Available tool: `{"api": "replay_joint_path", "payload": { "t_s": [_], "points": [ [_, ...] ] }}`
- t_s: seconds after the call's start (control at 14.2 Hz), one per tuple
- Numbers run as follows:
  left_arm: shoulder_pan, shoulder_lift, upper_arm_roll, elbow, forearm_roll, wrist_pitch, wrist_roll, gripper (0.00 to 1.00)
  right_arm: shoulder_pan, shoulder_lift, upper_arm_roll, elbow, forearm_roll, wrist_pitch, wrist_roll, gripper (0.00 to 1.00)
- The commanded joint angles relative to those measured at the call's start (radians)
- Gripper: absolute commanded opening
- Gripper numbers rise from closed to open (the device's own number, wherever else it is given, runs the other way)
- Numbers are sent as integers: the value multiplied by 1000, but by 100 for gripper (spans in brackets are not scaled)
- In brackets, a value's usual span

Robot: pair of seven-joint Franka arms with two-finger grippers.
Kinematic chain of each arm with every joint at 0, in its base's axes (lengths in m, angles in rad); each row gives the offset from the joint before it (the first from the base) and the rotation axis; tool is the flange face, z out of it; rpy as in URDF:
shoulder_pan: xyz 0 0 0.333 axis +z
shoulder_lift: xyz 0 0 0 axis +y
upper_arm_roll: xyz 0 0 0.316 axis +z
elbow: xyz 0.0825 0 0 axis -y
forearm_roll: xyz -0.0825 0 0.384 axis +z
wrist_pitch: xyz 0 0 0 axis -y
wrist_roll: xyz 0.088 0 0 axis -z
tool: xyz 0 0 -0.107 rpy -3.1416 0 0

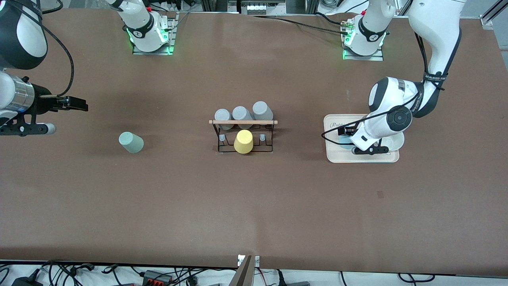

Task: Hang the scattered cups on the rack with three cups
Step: 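Lower the left gripper around the light blue cup and close it, then lift the light blue cup and carry it to the wooden rack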

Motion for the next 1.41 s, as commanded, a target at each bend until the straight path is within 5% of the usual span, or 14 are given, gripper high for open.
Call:
{"api": "replay_joint_path", "payload": {
  "t_s": [0.0,0.7,1.12,1.34],
  "points": [
    [-1,7,1,-1,-1,14,3,100,3,-34,2,-35,-3,16,0,100],
    [-1,22,1,34,-1,17,5,89,4,-34,2,-34,4,19,0,100],
    [6,27,1,57,-1,16,3,41,6,-34,2,-34,4,18,0,100],
    [7,11,1,107,-1,-23,-1,36,4,-34,2,-34,2,18,0,100]
  ]
}}
